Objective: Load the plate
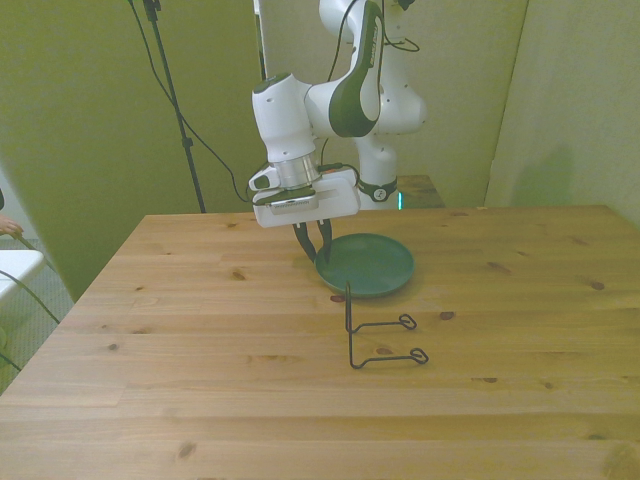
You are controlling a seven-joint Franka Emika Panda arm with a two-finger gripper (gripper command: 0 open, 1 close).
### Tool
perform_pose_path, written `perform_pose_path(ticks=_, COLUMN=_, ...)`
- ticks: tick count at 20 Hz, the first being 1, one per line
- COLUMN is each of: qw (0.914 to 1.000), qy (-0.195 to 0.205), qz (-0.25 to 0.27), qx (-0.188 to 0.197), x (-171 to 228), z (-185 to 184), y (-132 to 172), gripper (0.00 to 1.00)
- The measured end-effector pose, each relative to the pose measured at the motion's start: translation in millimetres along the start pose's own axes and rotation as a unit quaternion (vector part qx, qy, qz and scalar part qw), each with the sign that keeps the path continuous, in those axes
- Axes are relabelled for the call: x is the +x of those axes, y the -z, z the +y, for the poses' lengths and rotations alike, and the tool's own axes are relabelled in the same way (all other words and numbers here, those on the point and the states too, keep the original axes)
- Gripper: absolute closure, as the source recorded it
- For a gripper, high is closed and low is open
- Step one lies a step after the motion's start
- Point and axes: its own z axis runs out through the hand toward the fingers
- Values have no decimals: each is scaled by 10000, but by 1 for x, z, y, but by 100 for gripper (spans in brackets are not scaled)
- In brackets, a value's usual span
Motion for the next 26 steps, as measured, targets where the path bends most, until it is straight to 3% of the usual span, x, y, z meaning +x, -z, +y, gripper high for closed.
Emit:
perform_pose_path(ticks=14, qw=9999, qy=-2, qz=101, qx=-90, x=-11, z=-17, y=14, gripper=100)
perform_pose_path(ticks=26, qw=9984, qy=-64, qz=402, qx=-382, x=-35, z=-85, y=69, gripper=100)
